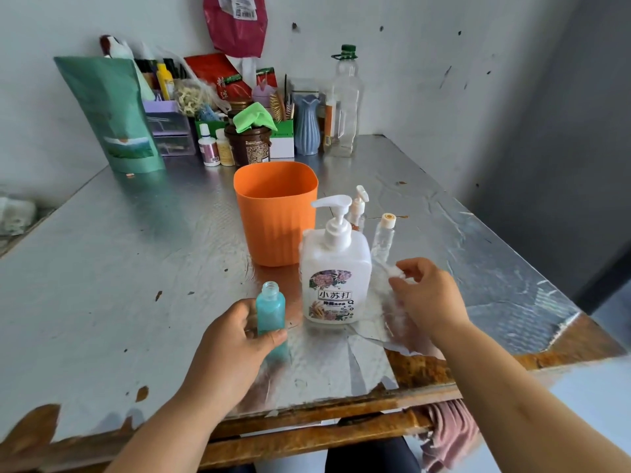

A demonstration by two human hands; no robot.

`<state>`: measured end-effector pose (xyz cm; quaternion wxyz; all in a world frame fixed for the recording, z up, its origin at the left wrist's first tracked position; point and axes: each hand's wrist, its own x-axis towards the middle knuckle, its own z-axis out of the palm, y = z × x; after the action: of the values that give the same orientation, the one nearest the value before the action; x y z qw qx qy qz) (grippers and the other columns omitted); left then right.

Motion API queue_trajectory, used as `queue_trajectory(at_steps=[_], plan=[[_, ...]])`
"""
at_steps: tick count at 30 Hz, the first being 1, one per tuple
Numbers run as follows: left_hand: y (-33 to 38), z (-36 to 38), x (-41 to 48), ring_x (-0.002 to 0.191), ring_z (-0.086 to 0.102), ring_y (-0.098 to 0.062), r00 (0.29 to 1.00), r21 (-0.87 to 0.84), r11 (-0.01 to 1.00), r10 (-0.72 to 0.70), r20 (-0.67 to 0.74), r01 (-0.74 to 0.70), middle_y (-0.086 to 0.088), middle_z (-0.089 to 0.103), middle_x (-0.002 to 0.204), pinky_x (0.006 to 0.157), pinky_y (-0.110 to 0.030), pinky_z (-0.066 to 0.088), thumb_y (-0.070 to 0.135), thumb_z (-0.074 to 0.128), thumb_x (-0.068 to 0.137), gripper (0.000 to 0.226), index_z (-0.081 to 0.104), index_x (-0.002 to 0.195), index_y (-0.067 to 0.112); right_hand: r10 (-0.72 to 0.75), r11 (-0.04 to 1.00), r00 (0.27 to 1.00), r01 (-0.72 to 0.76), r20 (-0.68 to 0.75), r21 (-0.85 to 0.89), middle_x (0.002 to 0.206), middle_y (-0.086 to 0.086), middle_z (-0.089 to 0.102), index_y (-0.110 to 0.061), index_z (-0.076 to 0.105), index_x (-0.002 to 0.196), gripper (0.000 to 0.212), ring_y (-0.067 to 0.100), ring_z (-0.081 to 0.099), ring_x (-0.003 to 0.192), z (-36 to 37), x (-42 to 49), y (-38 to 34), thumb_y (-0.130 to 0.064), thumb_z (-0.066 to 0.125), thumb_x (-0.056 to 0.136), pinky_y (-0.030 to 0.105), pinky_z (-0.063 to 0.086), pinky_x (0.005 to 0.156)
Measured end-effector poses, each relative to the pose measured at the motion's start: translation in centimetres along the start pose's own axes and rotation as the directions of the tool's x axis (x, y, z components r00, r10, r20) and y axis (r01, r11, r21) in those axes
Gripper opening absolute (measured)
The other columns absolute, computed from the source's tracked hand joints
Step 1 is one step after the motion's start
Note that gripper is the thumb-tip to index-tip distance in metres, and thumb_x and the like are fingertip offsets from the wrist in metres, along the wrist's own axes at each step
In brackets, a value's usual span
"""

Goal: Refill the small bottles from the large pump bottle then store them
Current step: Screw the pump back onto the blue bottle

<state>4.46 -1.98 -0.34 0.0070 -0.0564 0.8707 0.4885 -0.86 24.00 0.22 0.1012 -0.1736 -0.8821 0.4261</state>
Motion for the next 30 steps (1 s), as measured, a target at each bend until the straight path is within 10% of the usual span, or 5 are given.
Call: queue_trajectory(at_steps=[9, 27, 30], plan=[[-0.1, -0.7, 0.4, 0.1, 0.06, -0.005, 0.999, -0.001, 1.0, -0.01, -0.051, 0.01, 0.017, 0.063, 0.11, 0.074, -0.017, 0.043, 0.025, 0.076, 0.083, 0.041, 0.057, 0.119, 0.03, -0.083, 0.876, 0.989, 0.131, -0.123, 0.463, 0.098, -0.003, 0.069, -0.024, 0.065, 0.105, 0.024, 0.011, 0.068, 0.07, -3.4, 0.2, -7.3, -0.02, 0.067, 0.082, 0.04, 0.059, 0.079], [-0.2, -4.2, -0.1, 0.11, 0.053, -0.003, 0.99, 0.058, 0.998, 0.025, -0.142, -0.017, 0.016, 0.059, 0.128, 0.085, -0.024, 0.04, 0.036, 0.07, 0.086, 0.049, 0.052, 0.132, 0.031, -0.467, 0.81, 0.884, 0.414, 0.028, 0.414, 0.088, -0.009, 0.07, -0.033, 0.067, 0.093, 0.019, 0.012, 0.069, 0.073, -3.0, -3.6, -17.7, -0.02, 0.071, 0.079, 0.028, 0.059, 0.069], [-0.9, -4.8, -0.1, 0.11, 0.054, -0.002, 0.988, 0.048, 0.999, 0.014, -0.157, -0.006, 0.017, 0.06, 0.123, 0.087, -0.025, 0.042, 0.035, 0.071, 0.086, 0.046, 0.054, 0.129, 0.031, -0.586, 0.807, 0.789, 0.548, 0.186, 0.218, 0.08, -0.015, 0.066, -0.034, 0.067, 0.096, 0.02, -0.005, 0.058, 0.056, -2.1, -5.2, -18.6, -0.023, 0.071, 0.08, 0.005, 0.047, 0.052]])
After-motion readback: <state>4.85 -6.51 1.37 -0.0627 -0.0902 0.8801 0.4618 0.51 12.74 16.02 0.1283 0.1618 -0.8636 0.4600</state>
